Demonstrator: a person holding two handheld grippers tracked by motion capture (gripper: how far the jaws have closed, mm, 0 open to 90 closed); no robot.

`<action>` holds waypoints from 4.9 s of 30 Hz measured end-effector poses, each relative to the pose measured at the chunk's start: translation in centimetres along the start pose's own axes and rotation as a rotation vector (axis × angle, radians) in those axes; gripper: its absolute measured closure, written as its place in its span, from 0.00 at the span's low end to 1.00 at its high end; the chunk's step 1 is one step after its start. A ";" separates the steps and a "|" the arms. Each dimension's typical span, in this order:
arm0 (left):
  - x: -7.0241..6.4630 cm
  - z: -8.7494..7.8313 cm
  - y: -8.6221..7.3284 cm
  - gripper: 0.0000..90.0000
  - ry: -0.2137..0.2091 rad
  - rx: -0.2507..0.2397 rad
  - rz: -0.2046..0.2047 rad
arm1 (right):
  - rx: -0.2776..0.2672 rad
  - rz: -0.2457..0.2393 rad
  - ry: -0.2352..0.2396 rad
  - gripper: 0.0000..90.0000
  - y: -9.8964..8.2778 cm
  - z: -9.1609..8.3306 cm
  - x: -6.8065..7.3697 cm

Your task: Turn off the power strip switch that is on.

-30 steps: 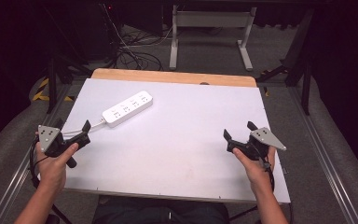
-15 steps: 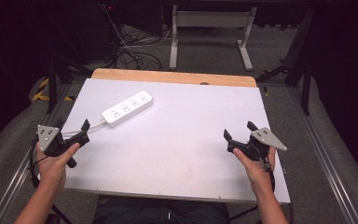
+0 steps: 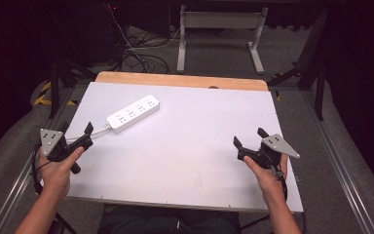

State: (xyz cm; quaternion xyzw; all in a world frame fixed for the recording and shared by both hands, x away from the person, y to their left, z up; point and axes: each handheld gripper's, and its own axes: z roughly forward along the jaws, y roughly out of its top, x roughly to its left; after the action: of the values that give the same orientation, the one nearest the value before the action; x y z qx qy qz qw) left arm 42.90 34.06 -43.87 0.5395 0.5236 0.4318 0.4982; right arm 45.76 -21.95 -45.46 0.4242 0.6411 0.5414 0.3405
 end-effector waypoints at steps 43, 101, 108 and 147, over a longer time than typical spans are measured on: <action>-2.2 9.3 3.3 1.00 -0.177 0.331 0.199 | -0.003 0.022 -0.021 0.10 -0.4 -1.7 -0.8; -2.9 17.1 0.3 1.00 -0.120 0.658 0.124 | 0.019 0.004 0.012 0.11 -0.2 -1.2 0.1; -2.9 17.3 0.2 1.00 -0.107 0.648 0.113 | 0.021 0.008 0.014 0.11 -0.3 -1.2 0.0; -3.2 17.1 -0.2 1.00 -0.080 0.624 0.065 | 0.012 0.015 0.016 0.11 -0.1 -1.1 0.2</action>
State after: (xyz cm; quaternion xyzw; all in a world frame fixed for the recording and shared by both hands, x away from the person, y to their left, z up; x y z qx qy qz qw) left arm 59.53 29.40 -46.08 0.6995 0.5932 0.2443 0.3147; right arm 44.62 -22.20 -45.34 0.4267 0.6438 0.5435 0.3289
